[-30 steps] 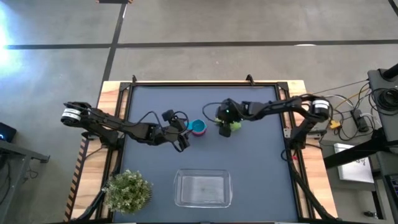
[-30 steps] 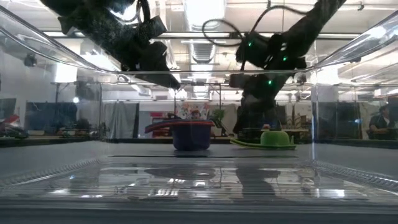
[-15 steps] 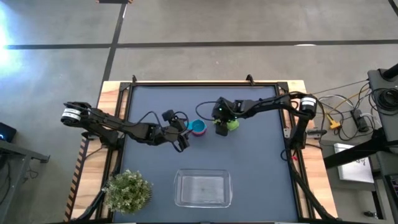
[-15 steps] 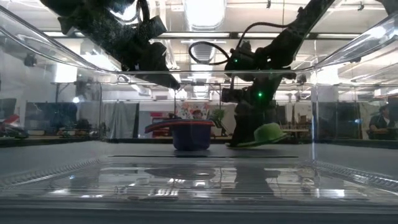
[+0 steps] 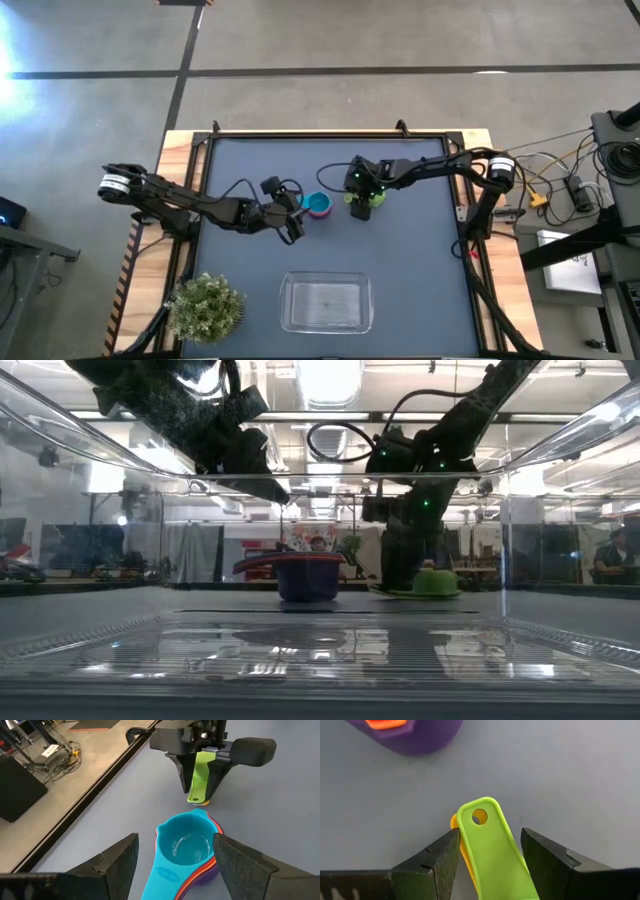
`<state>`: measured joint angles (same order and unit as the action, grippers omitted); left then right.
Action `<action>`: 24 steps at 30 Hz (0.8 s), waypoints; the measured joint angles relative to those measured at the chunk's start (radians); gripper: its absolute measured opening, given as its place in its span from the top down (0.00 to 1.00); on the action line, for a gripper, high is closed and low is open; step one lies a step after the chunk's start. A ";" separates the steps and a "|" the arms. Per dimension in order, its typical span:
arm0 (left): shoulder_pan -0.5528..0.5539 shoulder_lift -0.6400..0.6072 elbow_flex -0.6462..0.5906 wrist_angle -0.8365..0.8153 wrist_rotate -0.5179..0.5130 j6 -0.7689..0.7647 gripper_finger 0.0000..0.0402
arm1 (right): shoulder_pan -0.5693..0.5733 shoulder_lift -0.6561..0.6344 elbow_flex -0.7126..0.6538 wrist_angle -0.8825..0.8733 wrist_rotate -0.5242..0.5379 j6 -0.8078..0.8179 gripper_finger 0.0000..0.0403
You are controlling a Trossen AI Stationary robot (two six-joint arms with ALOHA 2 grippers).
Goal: Nest measuring cups in basket
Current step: Stack the right stacked measuring cups on top of the left stacked measuring cups
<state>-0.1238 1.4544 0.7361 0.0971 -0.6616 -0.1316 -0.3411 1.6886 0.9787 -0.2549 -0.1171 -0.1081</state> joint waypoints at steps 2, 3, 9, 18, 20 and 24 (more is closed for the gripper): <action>0.000 0.000 0.000 0.000 0.000 0.000 0.41 | 0.001 0.000 0.000 0.001 -0.004 -0.002 0.50; 0.000 0.000 0.000 0.000 0.000 0.000 0.41 | 0.001 0.000 0.000 0.000 -0.005 -0.006 0.50; 0.000 0.000 0.000 0.000 0.000 0.000 0.41 | 0.002 0.000 -0.001 -0.010 -0.014 -0.077 0.48; 0.000 0.000 0.000 0.000 0.000 0.000 0.41 | 0.003 -0.007 -0.002 -0.011 -0.012 -0.140 0.21; 0.000 0.000 0.000 0.000 0.000 0.002 0.41 | 0.006 -0.012 -0.002 -0.026 -0.012 -0.163 0.15; 0.000 0.000 0.000 0.000 0.000 0.007 0.41 | 0.016 -0.018 -0.002 -0.053 -0.019 -0.228 0.10</action>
<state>-0.1238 1.4548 0.7361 0.0971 -0.6613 -0.1242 -0.3255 1.6707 0.9771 -0.3083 -0.1359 -0.3359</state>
